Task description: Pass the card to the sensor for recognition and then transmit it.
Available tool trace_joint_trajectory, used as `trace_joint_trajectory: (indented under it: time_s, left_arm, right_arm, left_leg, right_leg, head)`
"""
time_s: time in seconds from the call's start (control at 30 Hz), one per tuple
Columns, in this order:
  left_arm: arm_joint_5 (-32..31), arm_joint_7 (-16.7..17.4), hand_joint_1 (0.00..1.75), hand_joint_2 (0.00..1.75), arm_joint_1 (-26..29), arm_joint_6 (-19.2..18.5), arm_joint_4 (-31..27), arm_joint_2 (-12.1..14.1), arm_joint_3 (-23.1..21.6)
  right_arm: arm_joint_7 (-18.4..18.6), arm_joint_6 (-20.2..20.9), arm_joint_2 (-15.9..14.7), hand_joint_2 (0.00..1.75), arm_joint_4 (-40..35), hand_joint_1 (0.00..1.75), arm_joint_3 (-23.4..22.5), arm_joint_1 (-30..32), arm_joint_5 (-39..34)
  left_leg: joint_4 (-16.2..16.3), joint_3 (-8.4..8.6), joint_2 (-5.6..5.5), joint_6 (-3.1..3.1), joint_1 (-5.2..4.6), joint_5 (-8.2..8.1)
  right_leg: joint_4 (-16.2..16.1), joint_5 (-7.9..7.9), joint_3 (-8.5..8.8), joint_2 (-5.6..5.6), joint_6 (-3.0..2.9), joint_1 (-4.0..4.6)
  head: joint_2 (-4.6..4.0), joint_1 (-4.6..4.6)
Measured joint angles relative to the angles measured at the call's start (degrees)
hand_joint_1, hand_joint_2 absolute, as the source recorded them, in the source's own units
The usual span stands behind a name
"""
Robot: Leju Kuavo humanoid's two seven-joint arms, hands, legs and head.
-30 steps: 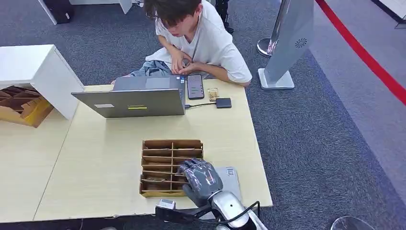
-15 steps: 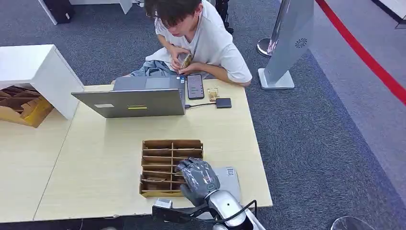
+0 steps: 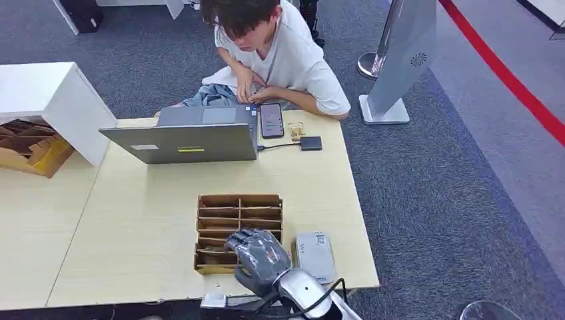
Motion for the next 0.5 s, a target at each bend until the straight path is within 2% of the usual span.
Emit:
trace_joint_trajectory:
  time_s: [0.13,0.33,0.5]
  left_arm:
    - [8.2,-1.5,0.00,0.00,0.3,-4.8,1.1,1.8,3.8]
    - [18.7,-1.3,0.00,0.00,2.4,-10.5,2.1,4.1,7.9]
    - [23.5,-0.7,0.00,0.00,3.3,-14.2,2.5,5.5,10.8]
  right_arm:
    - [-2.3,0.0,-0.4,1.75,1.8,0.66,3.1,-1.5,-1.4]
    - [-5.1,0.0,-0.6,1.75,4.2,0.68,6.9,-3.3,-3.3]
    - [-6.4,0.0,-0.6,1.75,6.1,0.66,9.3,-4.7,-4.7]
  left_leg:
    - [0.0,-0.01,0.00,0.00,0.00,0.00]
    - [0.0,-0.04,-0.03,0.00,0.00,0.00]
    - [0.0,-0.06,-0.04,0.00,-0.01,0.00]
  right_leg:
    - [0.0,0.00,0.03,-0.01,0.00,0.00]
    - [0.0,-0.02,0.02,-0.05,0.02,-0.01]
    - [0.0,-0.02,0.02,-0.05,0.02,-0.01]
  head:
    - [0.00,-0.02]
    - [0.00,-0.02]
    - [0.00,0.00]
